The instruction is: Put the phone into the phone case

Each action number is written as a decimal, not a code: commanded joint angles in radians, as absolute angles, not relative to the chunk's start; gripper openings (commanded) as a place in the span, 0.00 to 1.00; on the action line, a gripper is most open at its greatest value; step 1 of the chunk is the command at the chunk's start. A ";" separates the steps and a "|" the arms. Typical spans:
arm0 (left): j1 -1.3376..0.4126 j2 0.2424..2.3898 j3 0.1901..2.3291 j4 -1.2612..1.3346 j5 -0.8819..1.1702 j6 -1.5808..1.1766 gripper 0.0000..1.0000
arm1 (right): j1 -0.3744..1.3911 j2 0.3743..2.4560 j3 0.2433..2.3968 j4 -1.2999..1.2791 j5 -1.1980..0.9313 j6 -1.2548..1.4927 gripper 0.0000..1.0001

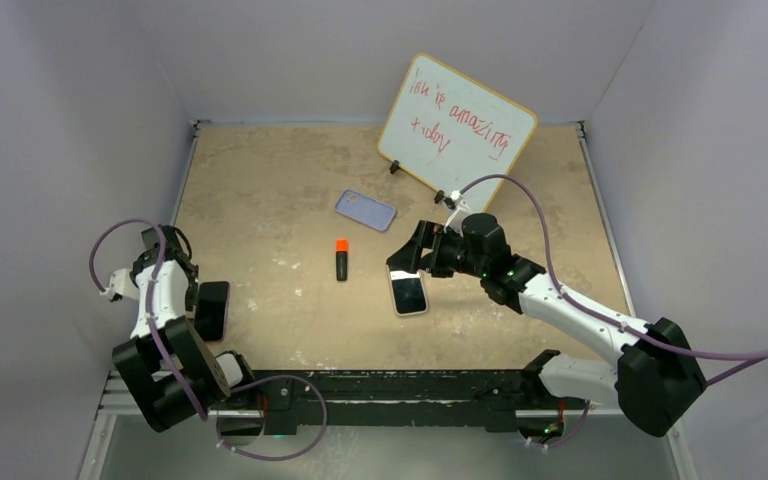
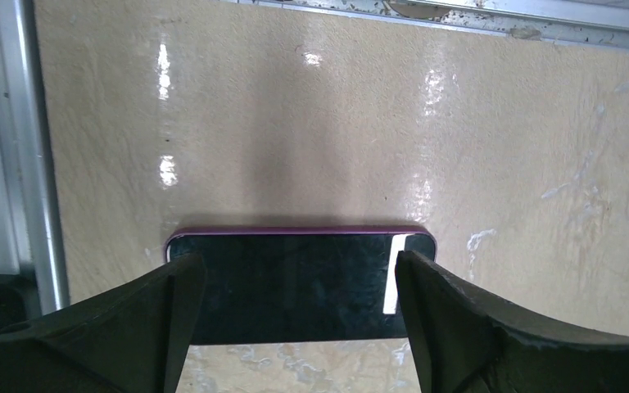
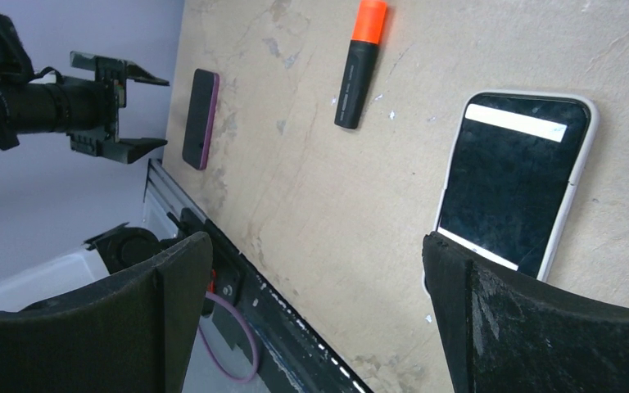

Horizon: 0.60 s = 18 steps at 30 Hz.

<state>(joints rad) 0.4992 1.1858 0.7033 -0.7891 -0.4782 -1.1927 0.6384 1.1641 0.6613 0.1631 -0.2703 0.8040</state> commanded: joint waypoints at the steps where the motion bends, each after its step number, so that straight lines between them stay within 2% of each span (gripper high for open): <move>1: 0.530 1.235 0.741 -0.735 -0.425 -1.239 0.90 | 0.635 1.155 0.672 0.174 -0.313 0.807 0.98; 3: 0.531 1.255 0.753 -0.720 -0.442 -1.241 0.89 | 0.634 1.145 0.670 0.164 -0.304 0.805 0.98; 8: 0.532 1.292 0.767 -0.671 -0.409 -1.234 0.79 | 0.635 1.121 0.668 0.150 -0.293 0.812 0.97; 18: 0.534 1.393 0.811 -0.600 -0.362 -1.240 0.74 | 0.635 1.087 0.658 0.127 -0.273 0.818 0.97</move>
